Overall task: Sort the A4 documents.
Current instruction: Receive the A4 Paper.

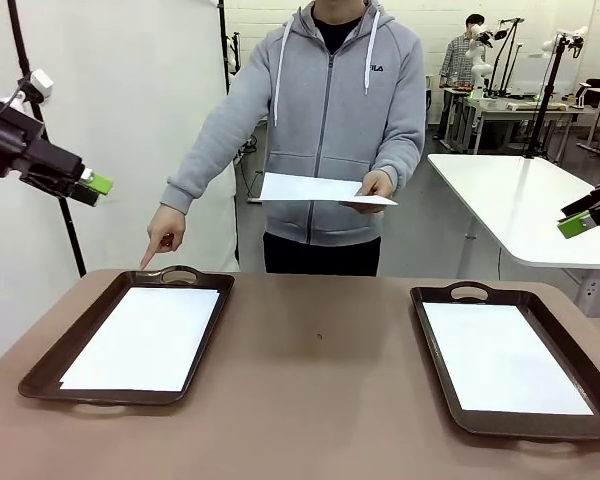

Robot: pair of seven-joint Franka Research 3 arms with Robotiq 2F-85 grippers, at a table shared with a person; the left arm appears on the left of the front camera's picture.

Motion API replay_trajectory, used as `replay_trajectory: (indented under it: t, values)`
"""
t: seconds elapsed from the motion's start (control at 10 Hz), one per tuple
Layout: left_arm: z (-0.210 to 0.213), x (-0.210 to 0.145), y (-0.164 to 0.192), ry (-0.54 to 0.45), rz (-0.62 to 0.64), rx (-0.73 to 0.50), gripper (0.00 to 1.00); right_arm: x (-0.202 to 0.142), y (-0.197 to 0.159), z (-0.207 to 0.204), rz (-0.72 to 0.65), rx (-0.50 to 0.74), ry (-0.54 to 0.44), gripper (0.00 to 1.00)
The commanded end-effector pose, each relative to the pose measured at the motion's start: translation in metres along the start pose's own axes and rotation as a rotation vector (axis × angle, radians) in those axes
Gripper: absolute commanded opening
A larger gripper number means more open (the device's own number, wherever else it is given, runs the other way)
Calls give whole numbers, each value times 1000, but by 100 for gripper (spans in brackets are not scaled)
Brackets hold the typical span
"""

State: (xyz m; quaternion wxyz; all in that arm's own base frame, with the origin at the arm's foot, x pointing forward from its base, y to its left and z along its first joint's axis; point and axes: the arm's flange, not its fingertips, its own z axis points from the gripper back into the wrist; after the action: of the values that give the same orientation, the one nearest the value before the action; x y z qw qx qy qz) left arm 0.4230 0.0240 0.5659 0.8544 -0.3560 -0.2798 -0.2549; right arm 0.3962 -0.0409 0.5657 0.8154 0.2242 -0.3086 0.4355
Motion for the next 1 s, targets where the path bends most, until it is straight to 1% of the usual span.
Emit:
replay_trajectory:
  t: [0.0, 0.1, 0.3, 0.4, 0.6, 0.7, 0.8, 0.9]
  values:
    - [-18, 27, -1, -14, 113, -64, 100, 0, 0, 0, -2, 4, -4, 100]
    - [-34, 36, 0, 13, 196, -120, 100, 0, 0, 0, -2, 4, -4, 100]
    - [-74, 52, 15, 48, 334, -165, 100, 0, 0, 0, -2, 4, -4, 100]
    - [-89, 58, 20, 48, 384, -175, 100, 0, 0, 0, -2, 4, -4, 100]
    - [-112, 70, 33, 8, 493, -231, 100, 0, 0, 0, -2, 4, -4, 100]
    - [-123, 75, 39, -33, 576, -341, 100, 0, 0, 0, -2, 4, -4, 100]
    - [-130, 78, 44, -71, 639, -410, 100, 0, 0, 0, -2, 4, -4, 100]
    - [-136, 81, 49, -95, 700, -445, 100, 0, 0, 0, -2, 4, -4, 100]
